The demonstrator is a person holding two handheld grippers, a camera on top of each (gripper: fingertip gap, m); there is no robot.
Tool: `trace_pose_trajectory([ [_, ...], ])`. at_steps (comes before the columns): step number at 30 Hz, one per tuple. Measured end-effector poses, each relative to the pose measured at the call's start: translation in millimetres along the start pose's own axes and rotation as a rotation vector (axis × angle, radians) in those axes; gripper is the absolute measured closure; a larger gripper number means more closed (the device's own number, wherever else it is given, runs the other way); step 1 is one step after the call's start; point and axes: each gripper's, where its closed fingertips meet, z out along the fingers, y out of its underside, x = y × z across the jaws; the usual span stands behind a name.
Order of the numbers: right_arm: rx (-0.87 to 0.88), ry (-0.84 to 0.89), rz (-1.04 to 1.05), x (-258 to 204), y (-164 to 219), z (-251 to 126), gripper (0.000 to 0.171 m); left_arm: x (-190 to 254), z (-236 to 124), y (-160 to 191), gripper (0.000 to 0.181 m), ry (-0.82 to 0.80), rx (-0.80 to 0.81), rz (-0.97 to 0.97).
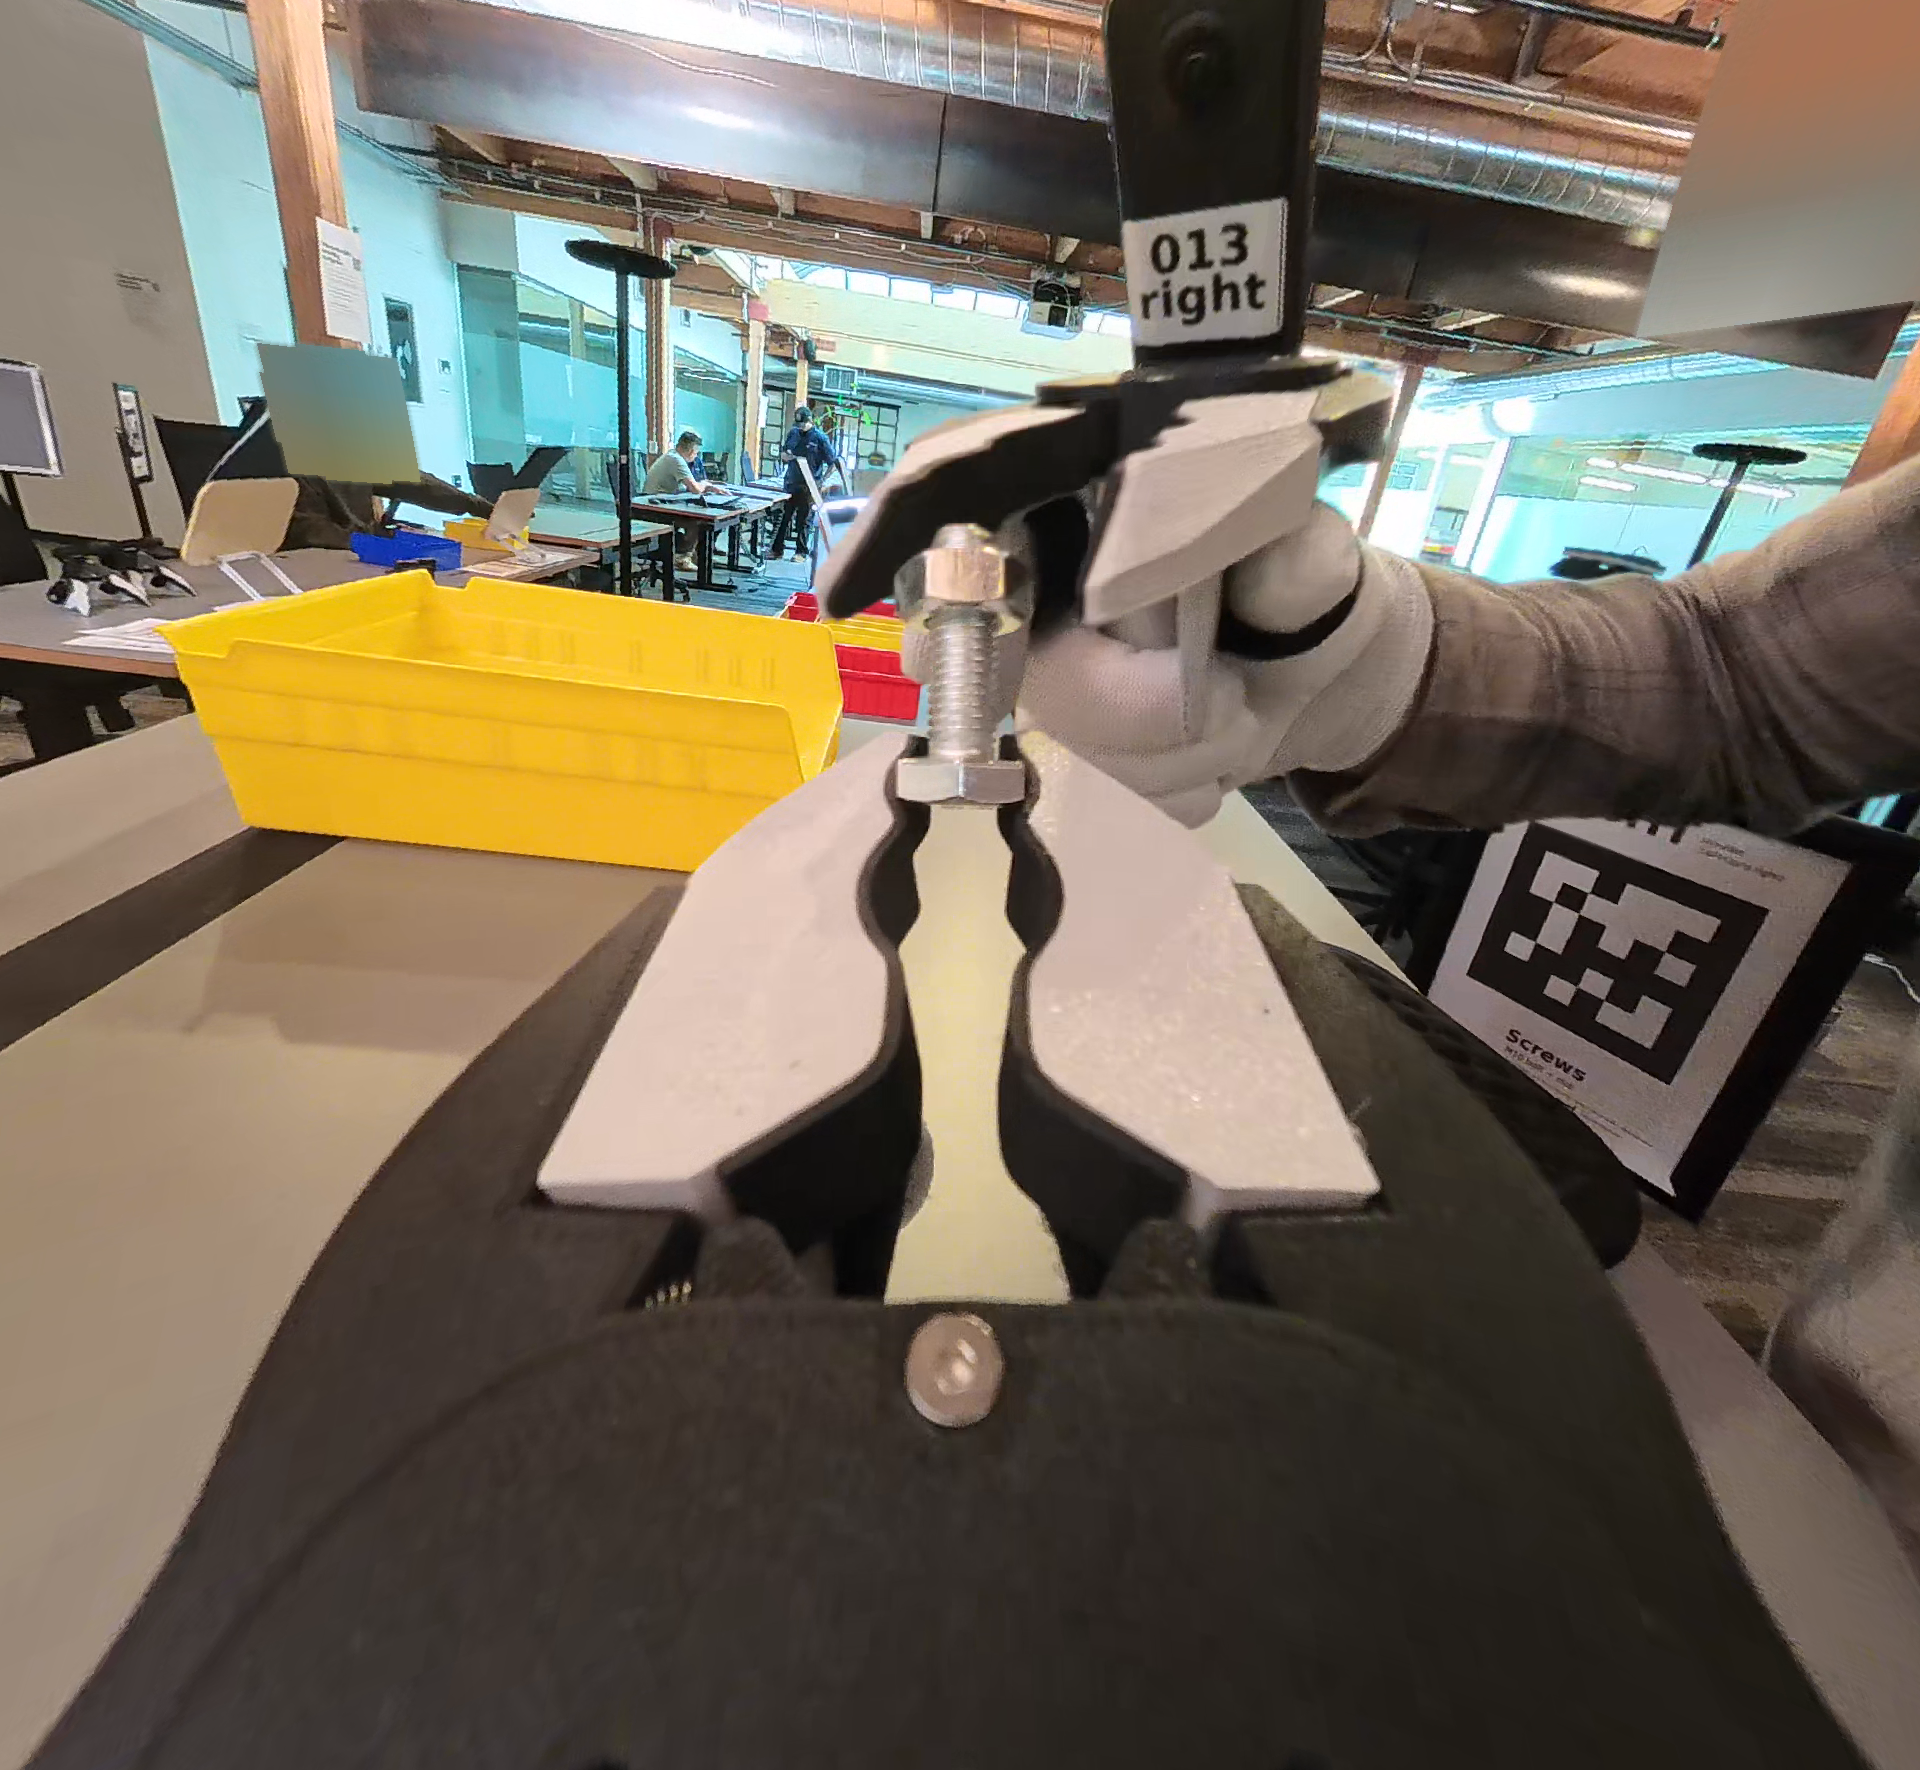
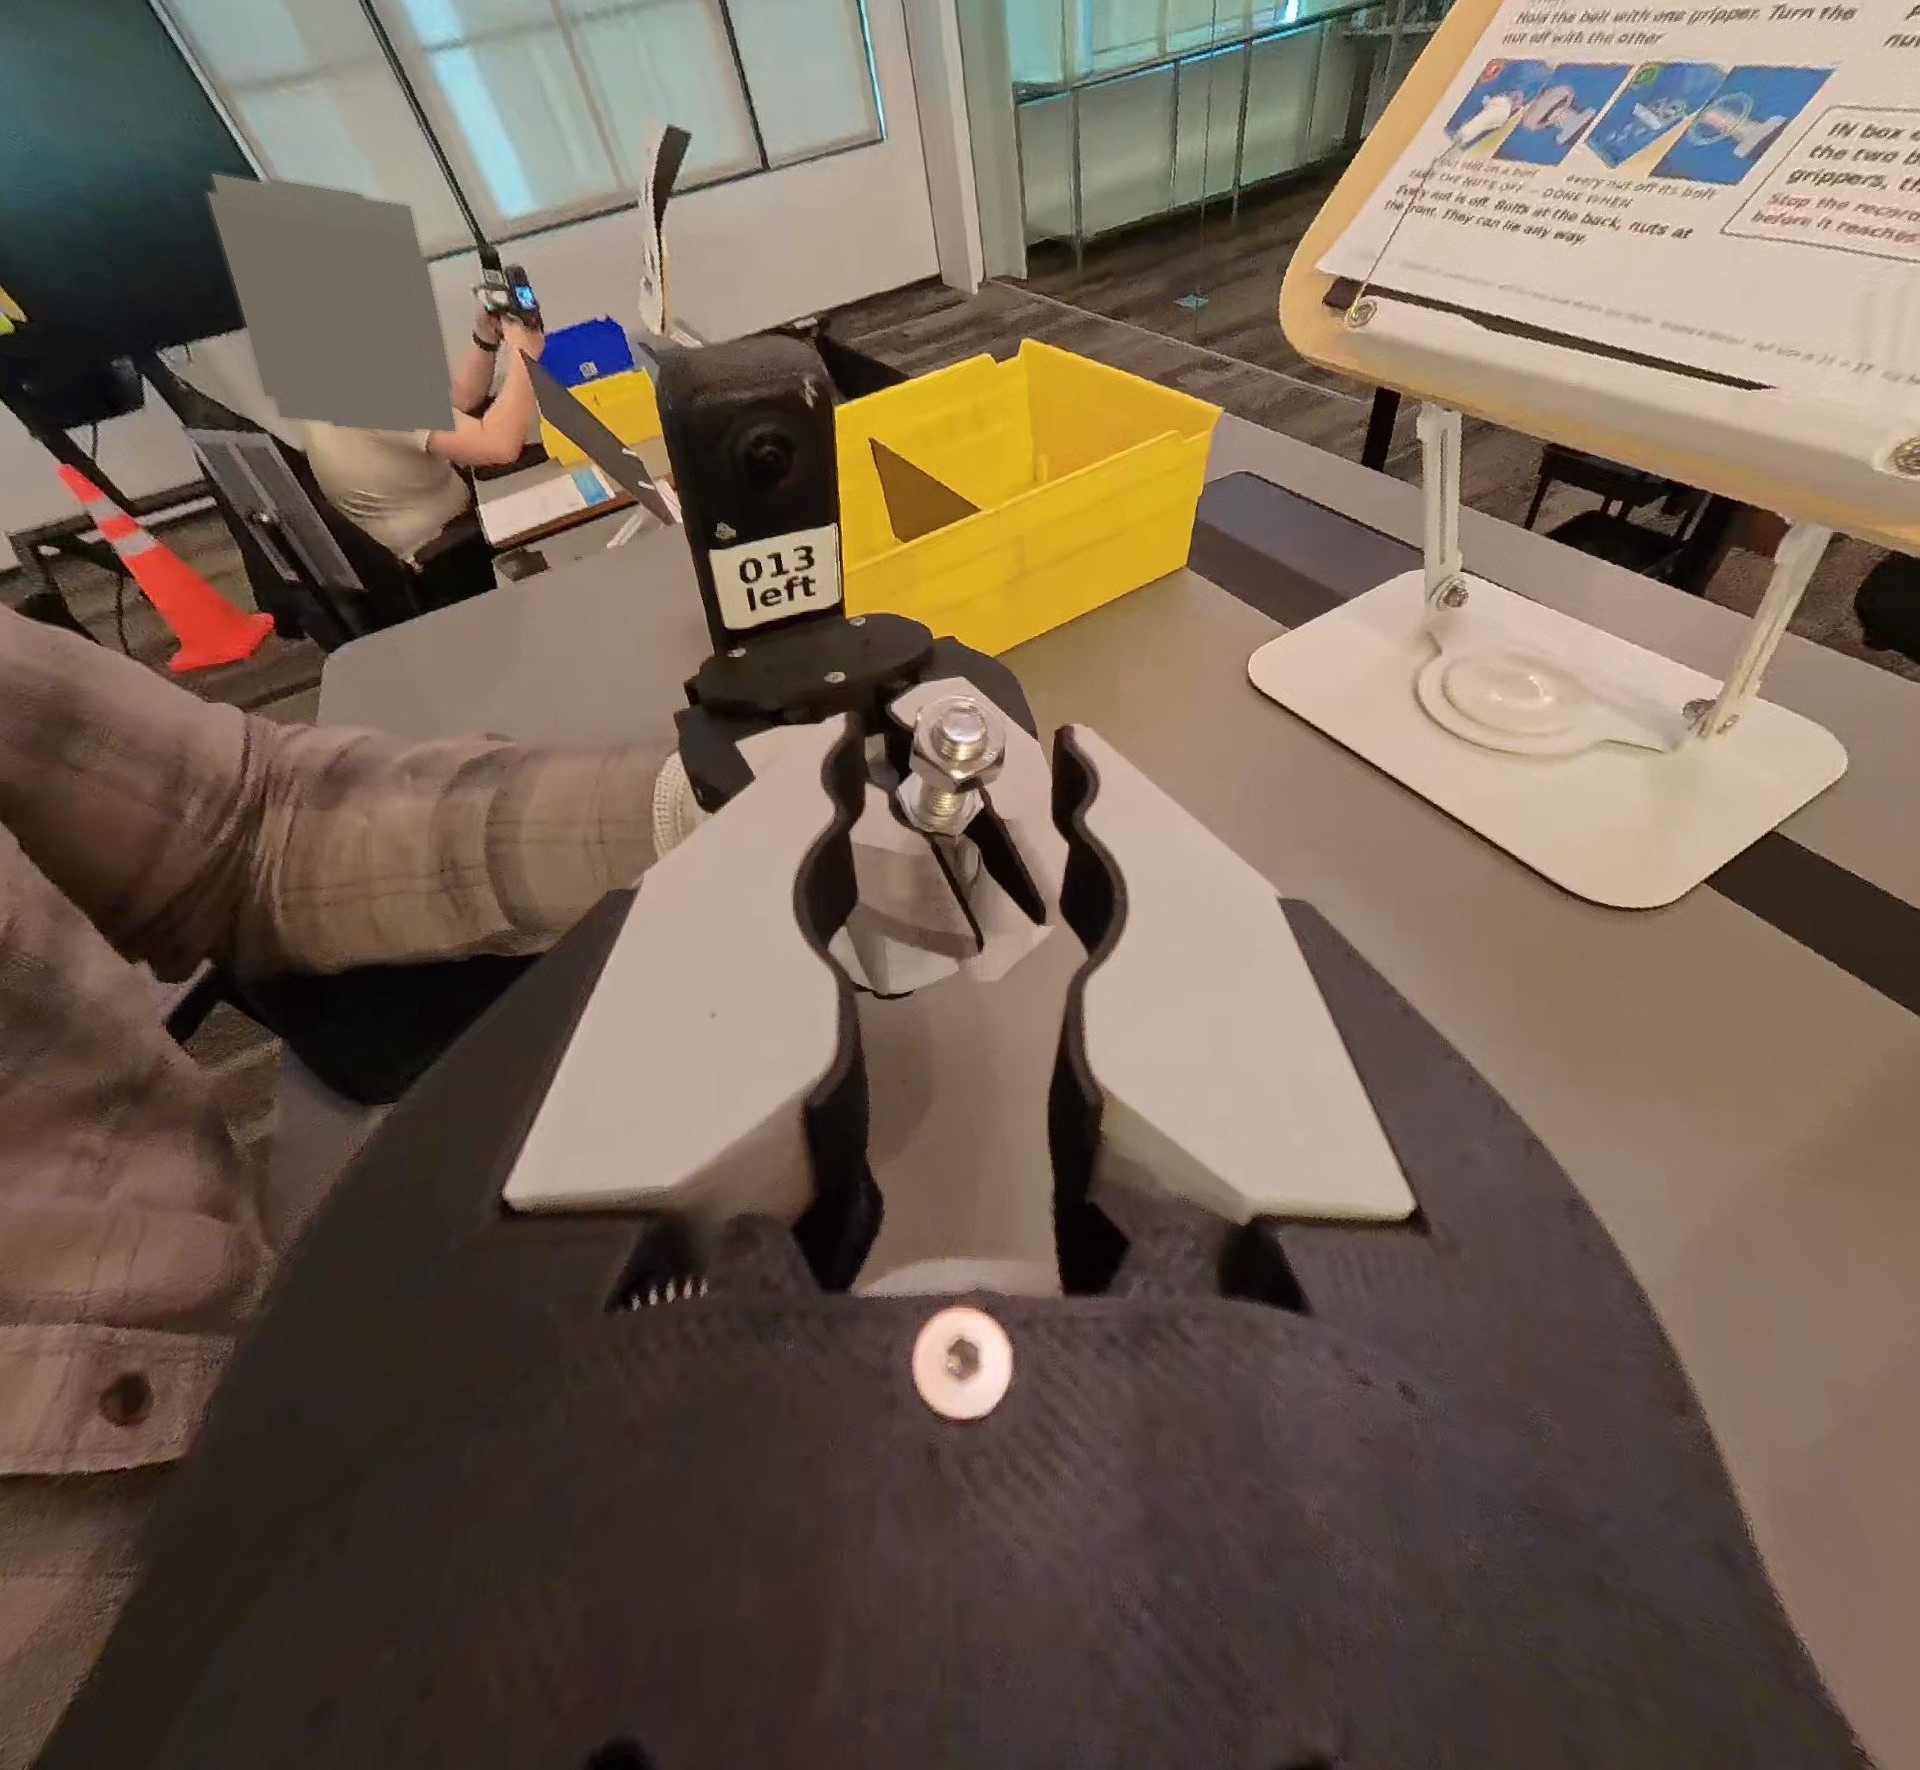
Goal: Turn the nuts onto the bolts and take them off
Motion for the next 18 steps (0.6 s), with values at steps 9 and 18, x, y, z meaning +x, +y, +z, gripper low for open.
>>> trace_pose_trajectory([
  [9, -0.053, -0.031, -0.039, -1.1, 6.2, 5.2, 0.156, 1.7, 2.0, 8.3, 0.168, 0.017, -0.054, 0.004],
  [18, -0.224, -0.032, -0.114, 0.3, 18.4, 5.4, 0.156, 0.3, 6.0, 23.3, 0.165, -0.007, -0.153, 0.054],
])
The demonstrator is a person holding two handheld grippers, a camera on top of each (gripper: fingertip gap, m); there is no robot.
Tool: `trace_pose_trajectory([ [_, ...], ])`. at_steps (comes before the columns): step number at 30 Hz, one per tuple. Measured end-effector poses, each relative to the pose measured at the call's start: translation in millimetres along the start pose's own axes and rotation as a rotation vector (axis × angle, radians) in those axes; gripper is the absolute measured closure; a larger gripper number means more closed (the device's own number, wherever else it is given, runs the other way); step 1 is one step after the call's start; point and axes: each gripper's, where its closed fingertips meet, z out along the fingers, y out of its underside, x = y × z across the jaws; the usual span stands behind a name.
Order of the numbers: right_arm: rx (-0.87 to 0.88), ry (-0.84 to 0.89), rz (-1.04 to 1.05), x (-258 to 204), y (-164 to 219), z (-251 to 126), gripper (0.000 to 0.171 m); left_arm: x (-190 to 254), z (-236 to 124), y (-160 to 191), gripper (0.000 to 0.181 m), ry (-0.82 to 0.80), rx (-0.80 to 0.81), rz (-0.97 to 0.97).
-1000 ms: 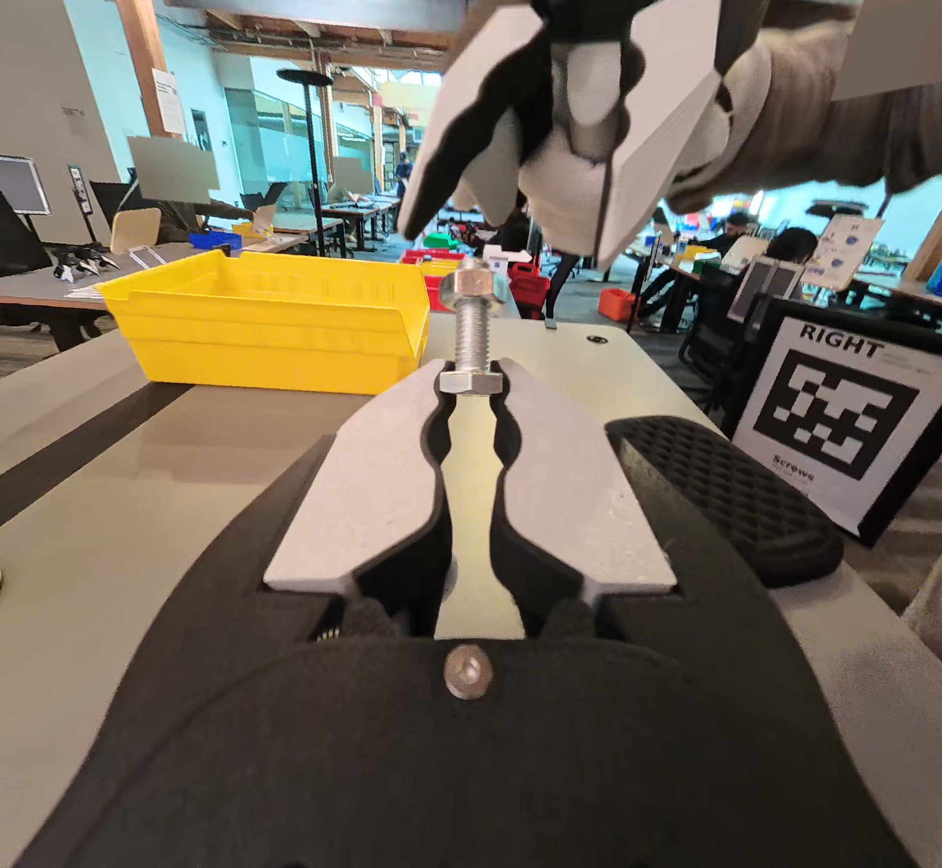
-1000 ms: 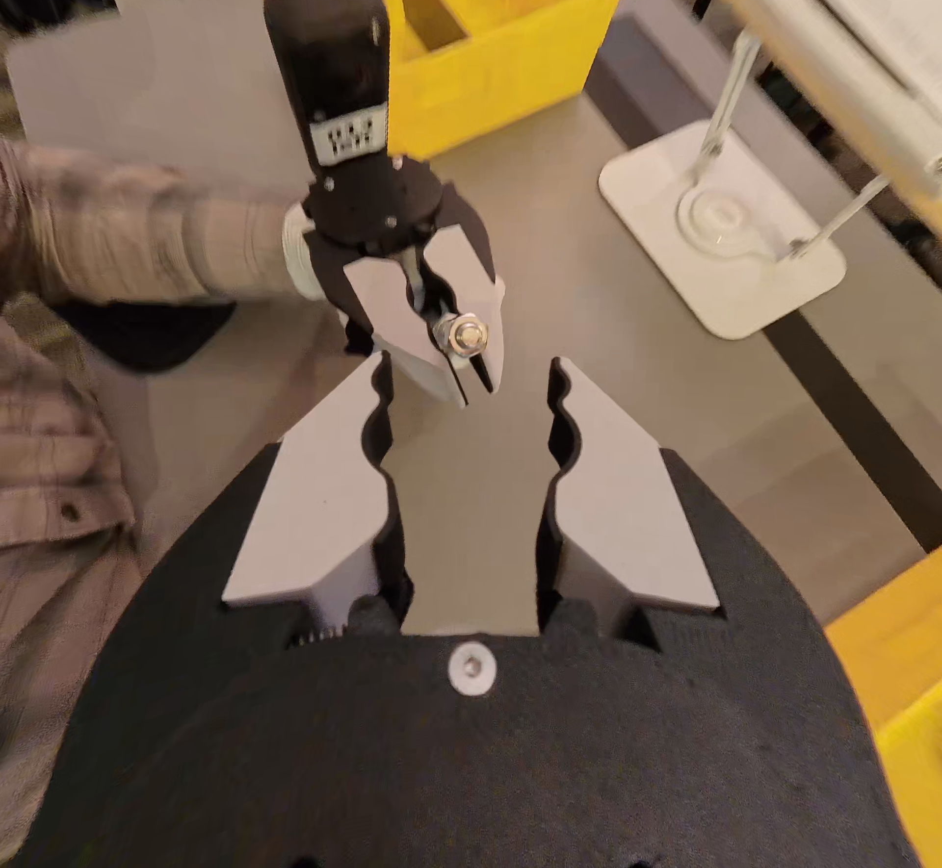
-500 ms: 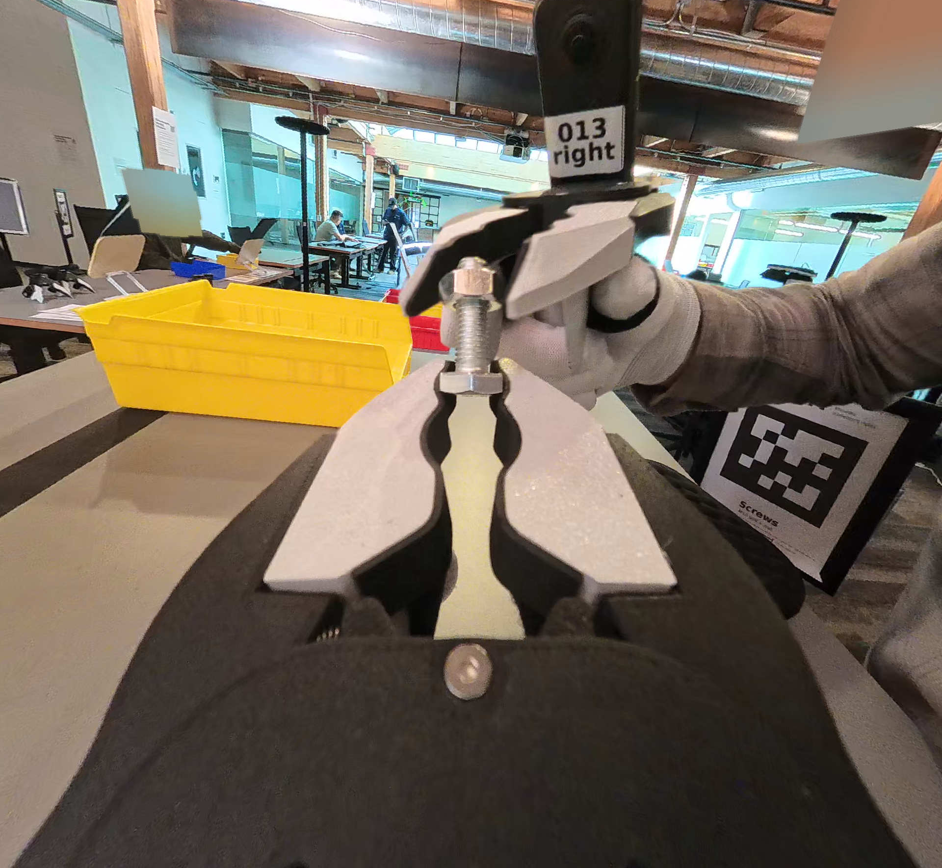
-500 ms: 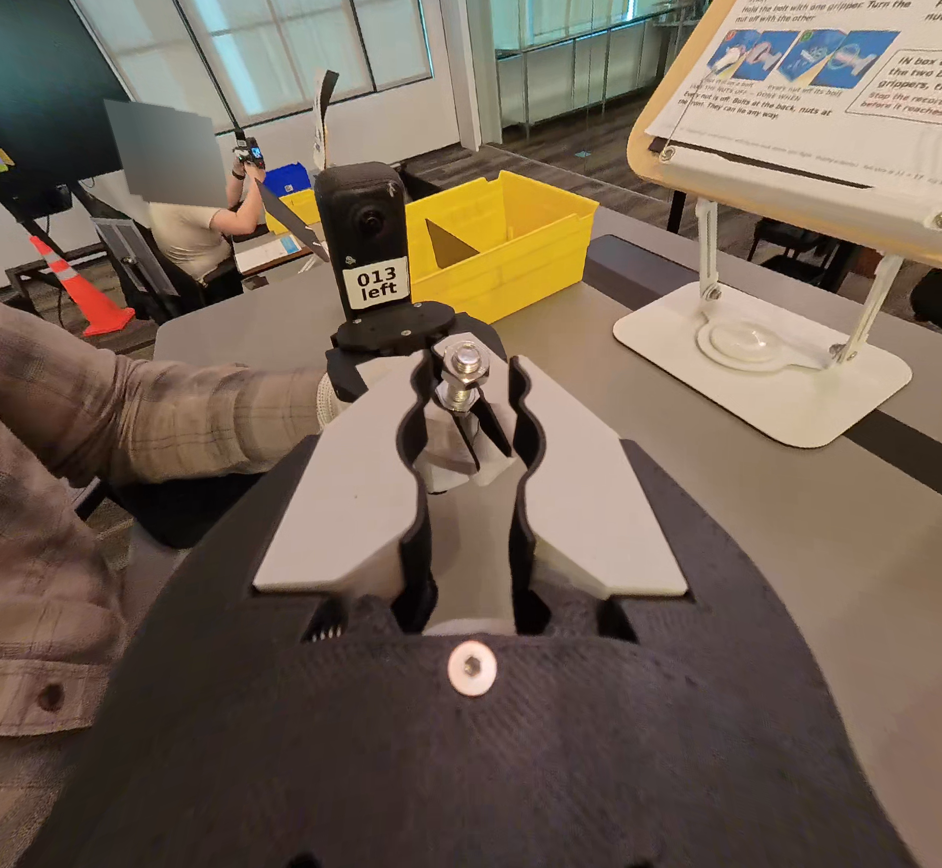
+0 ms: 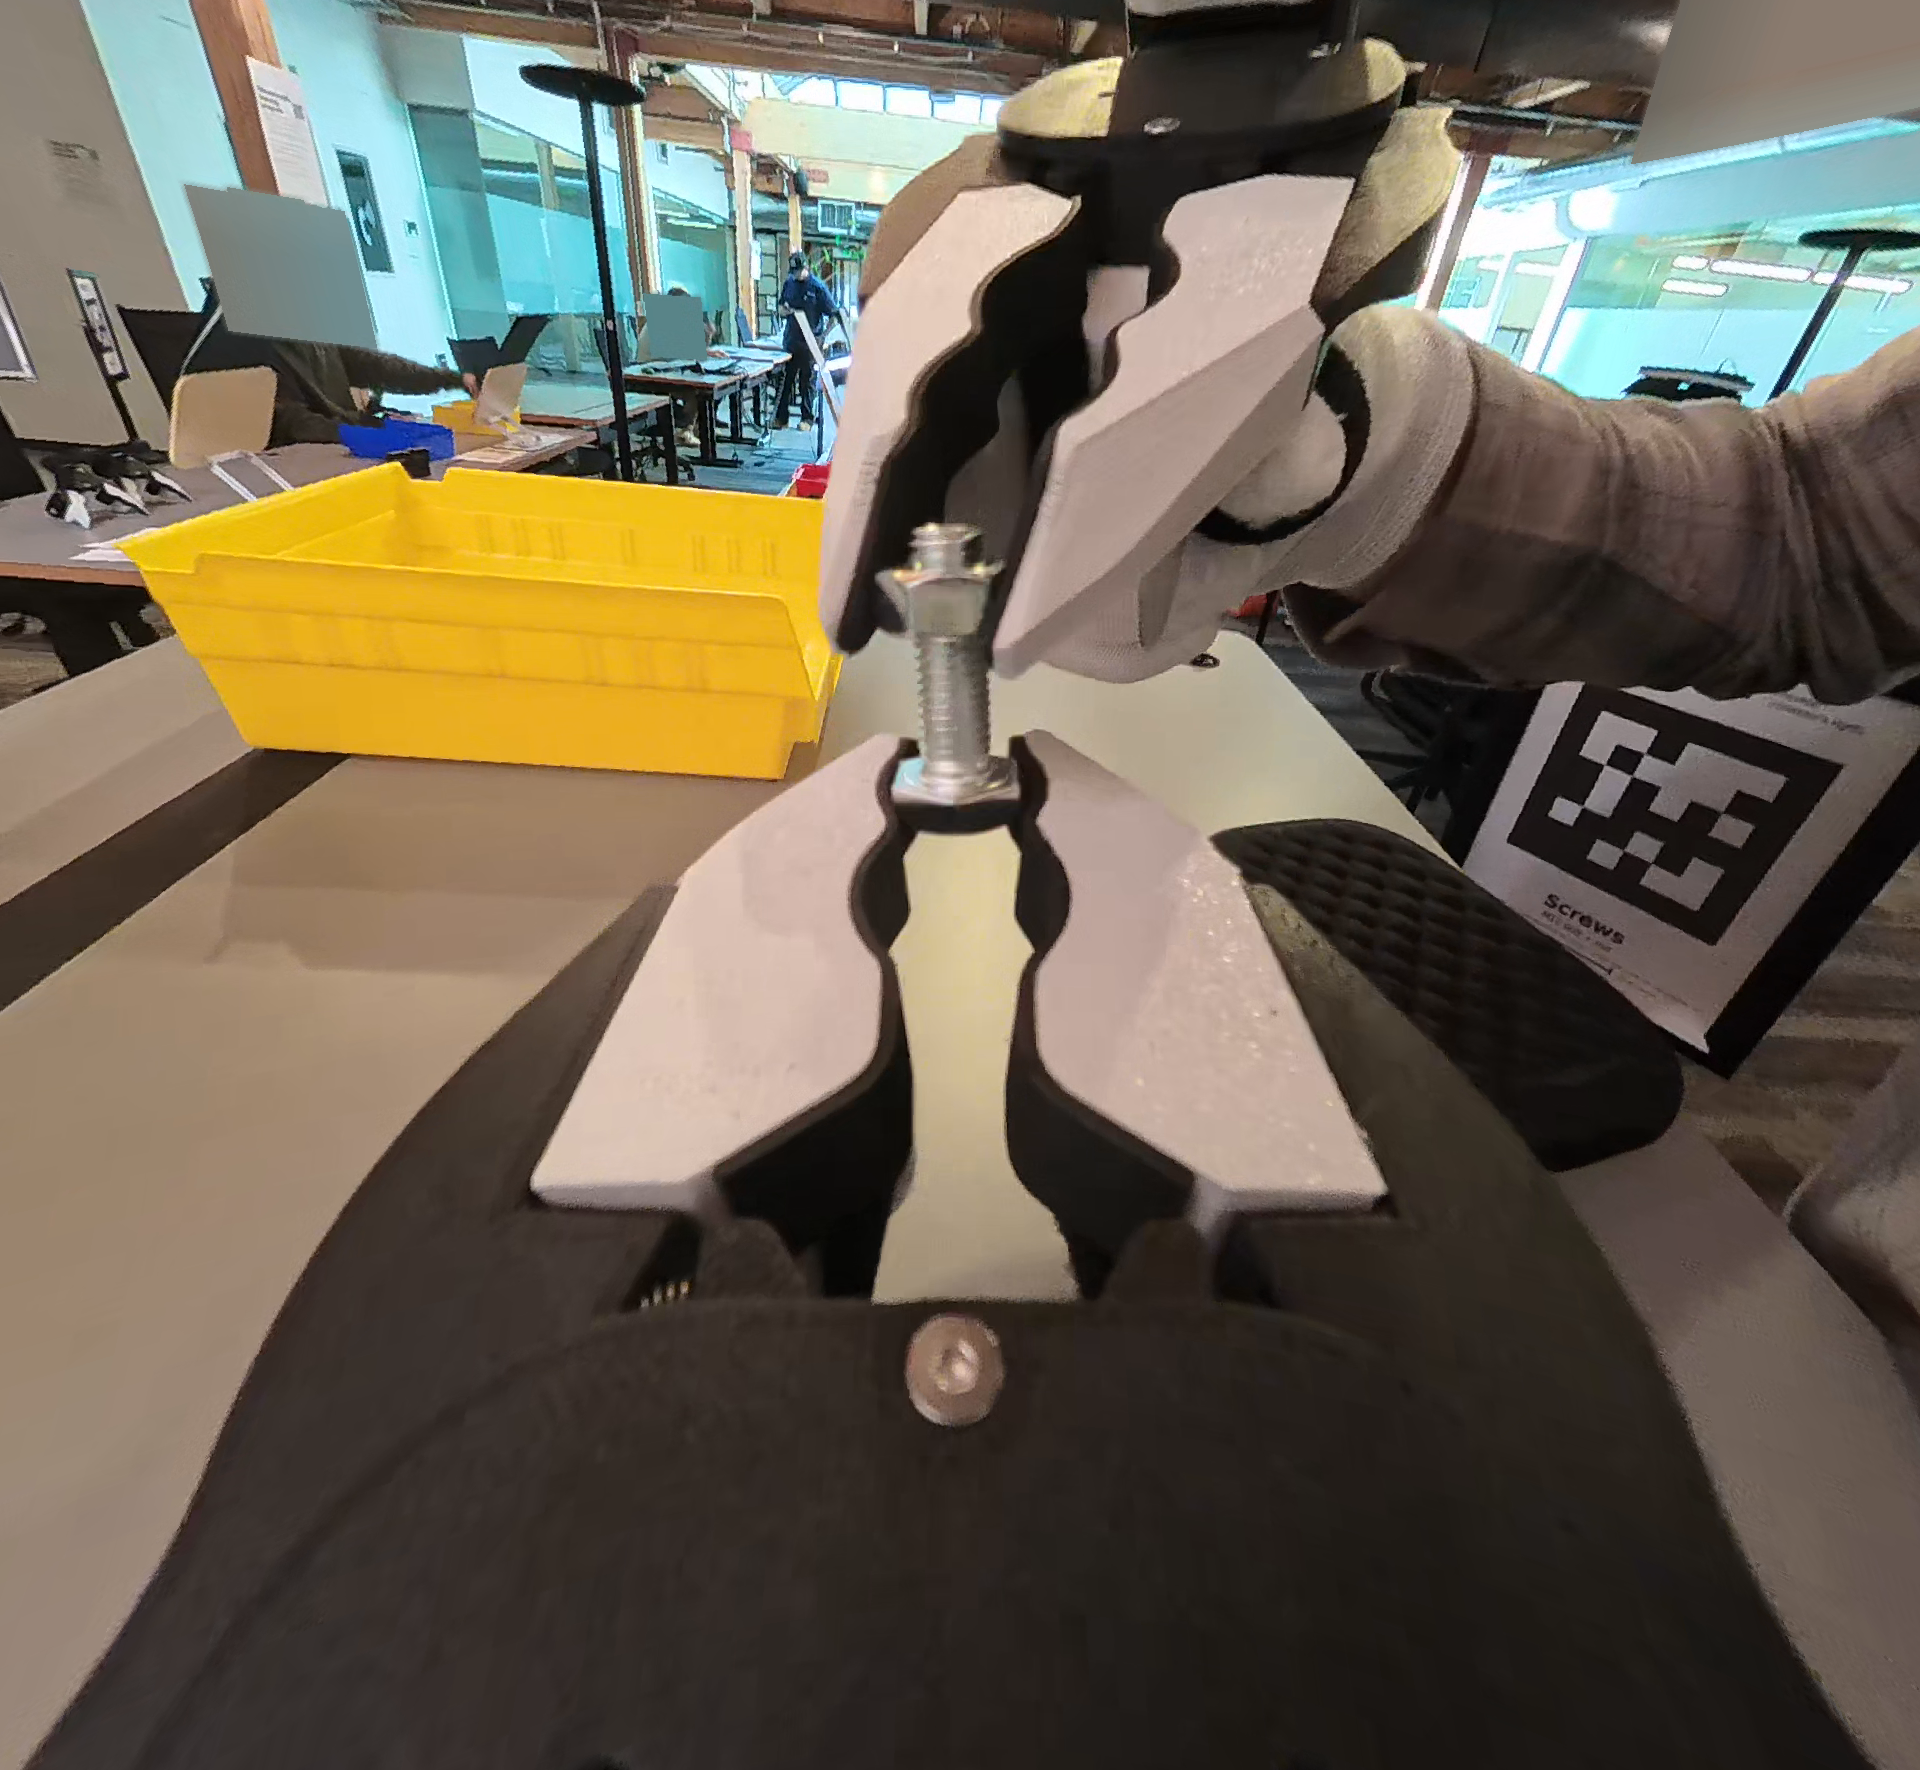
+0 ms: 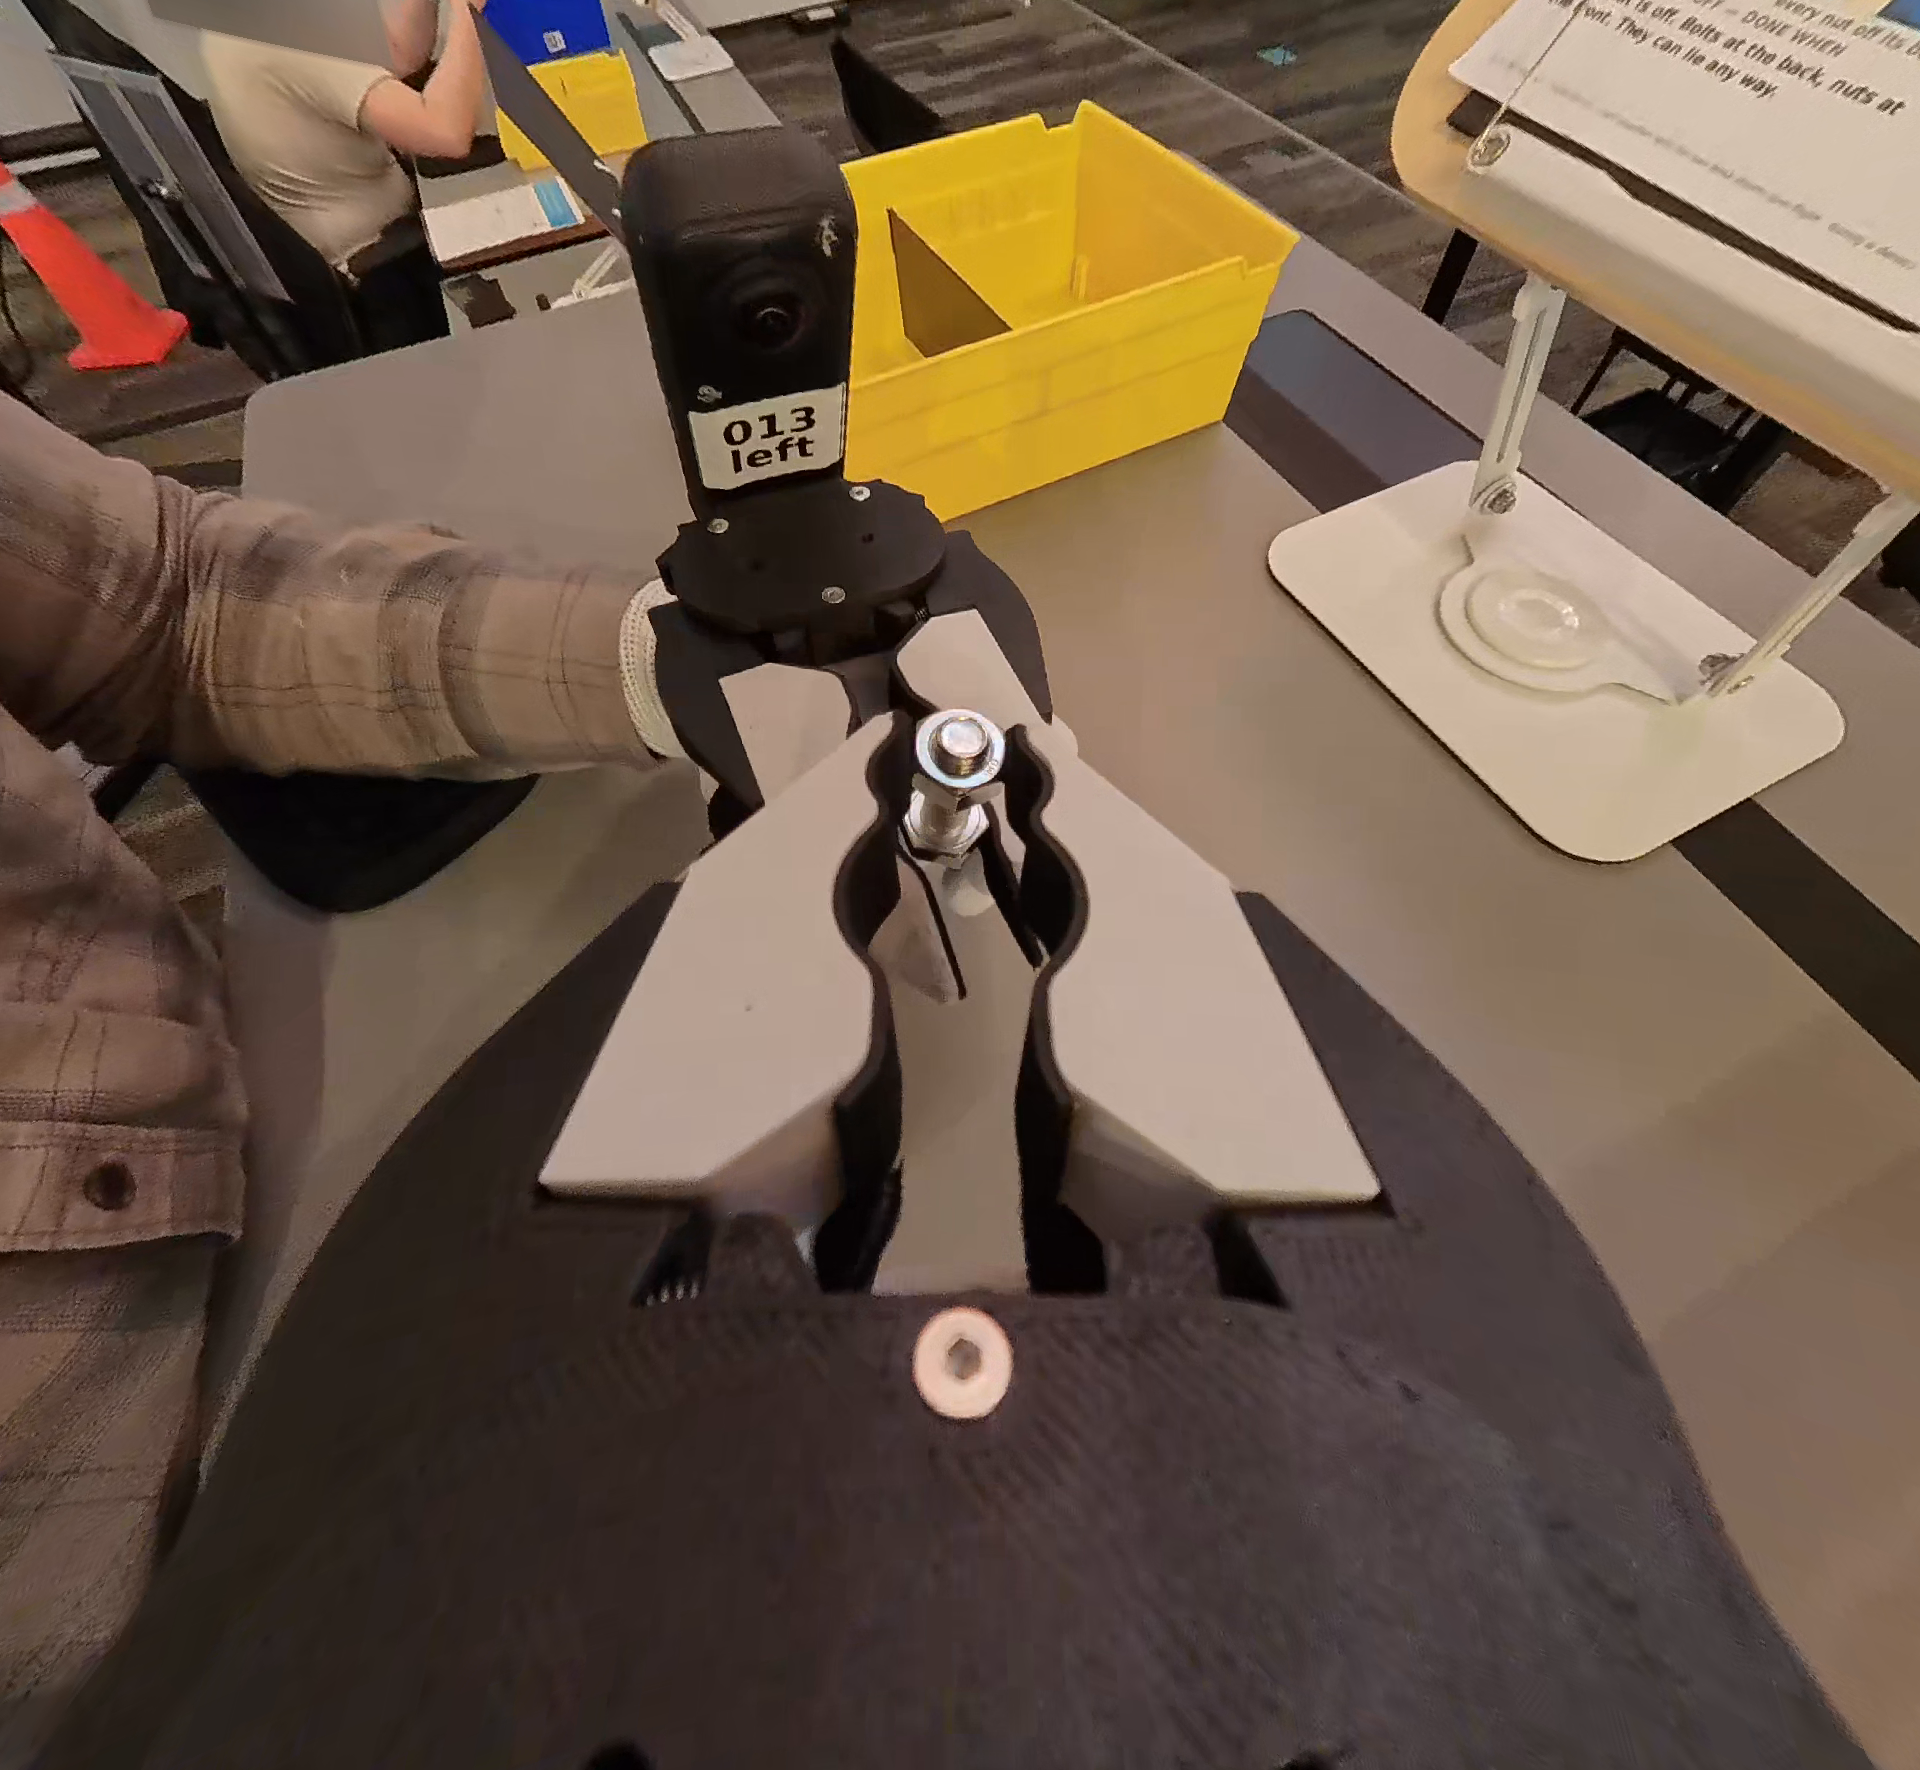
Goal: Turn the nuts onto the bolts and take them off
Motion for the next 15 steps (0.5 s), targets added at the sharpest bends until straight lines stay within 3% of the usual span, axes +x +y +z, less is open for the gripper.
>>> trace_pose_trajectory([
  [3, -0.019, 0.003, -0.006, 0.7, 6.1, 2.4, 0.156, 1.1, 0.9, -0.6, 0.159, 0.005, -0.002, -0.007],
  [13, -0.012, 0.022, -0.016, -0.5, 6.3, 1.3, 0.156, -1.3, 1.4, -0.8, 0.166, -0.029, -0.006, 0.032],
  [14, 0.003, 0.031, -0.020, 0.5, 4.4, 0.9, 0.154, -1.6, 0.9, -2.6, 0.166, -0.032, 0.005, 0.032],
  [15, 0.016, 0.053, -0.031, 3.0, 2.5, 0.0, 0.135, -1.4, 0.3, -4.1, 0.166, -0.032, 0.012, 0.033],
])
